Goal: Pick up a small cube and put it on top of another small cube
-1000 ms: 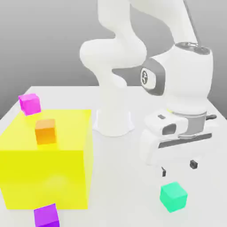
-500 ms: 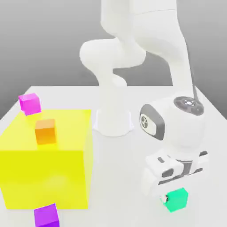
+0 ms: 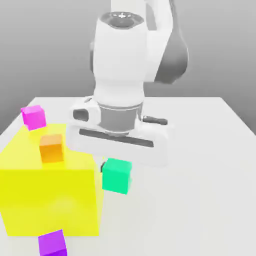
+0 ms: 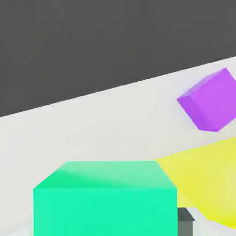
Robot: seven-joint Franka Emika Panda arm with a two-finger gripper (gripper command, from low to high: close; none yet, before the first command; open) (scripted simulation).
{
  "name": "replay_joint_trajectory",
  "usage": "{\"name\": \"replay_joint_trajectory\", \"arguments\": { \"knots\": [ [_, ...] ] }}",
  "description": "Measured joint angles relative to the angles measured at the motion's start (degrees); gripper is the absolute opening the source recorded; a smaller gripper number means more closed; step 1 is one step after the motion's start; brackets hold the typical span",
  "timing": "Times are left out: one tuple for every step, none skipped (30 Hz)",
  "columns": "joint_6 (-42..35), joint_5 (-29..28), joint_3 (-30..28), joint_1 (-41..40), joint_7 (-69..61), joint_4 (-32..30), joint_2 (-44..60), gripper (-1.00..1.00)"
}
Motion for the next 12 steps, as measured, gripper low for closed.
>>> {"name": "replay_joint_trajectory", "arguments": {
  "knots": [
    [-2.48, 0.19, -1.03, -1.51, 1.48, 0.55, -1.98, -1.00],
    [-5.00, 0.38, -2.06, -3.06, 2.96, 1.11, -3.96, -1.00],
    [-7.51, 0.55, -3.13, -4.58, 4.47, 1.67, -5.96, -1.00],
    [-9.99, 0.73, -4.14, -6.15, 5.96, 2.21, -7.94, -1.00],
    [-11.14, 0.86, -4.90, -7.31, 7.04, 2.22, -9.13, -1.00],
    [-10.46, 0.95, -5.32, -7.91, 7.55, 1.48, -9.22, -1.00],
    [-8.88, 1.01, -5.54, -8.23, 7.77, 0.37, -8.75, -1.00],
    [-6.84, 1.07, -5.69, -8.41, 7.85, -0.92, -8.01, -1.00],
    [-4.65, 1.11, -5.78, -8.52, 7.87, -2.27, -7.15, 1.00],
    [-4.64, 1.12, -5.78, -8.52, 7.86, -2.27, -7.15, 1.00],
    [-4.64, 1.12, -5.78, -8.52, 7.86, -2.27, -7.15, 1.00],
    [-4.64, 1.12, -5.78, -8.52, 7.86, -2.27, -7.15, 1.00]
  ]
}}
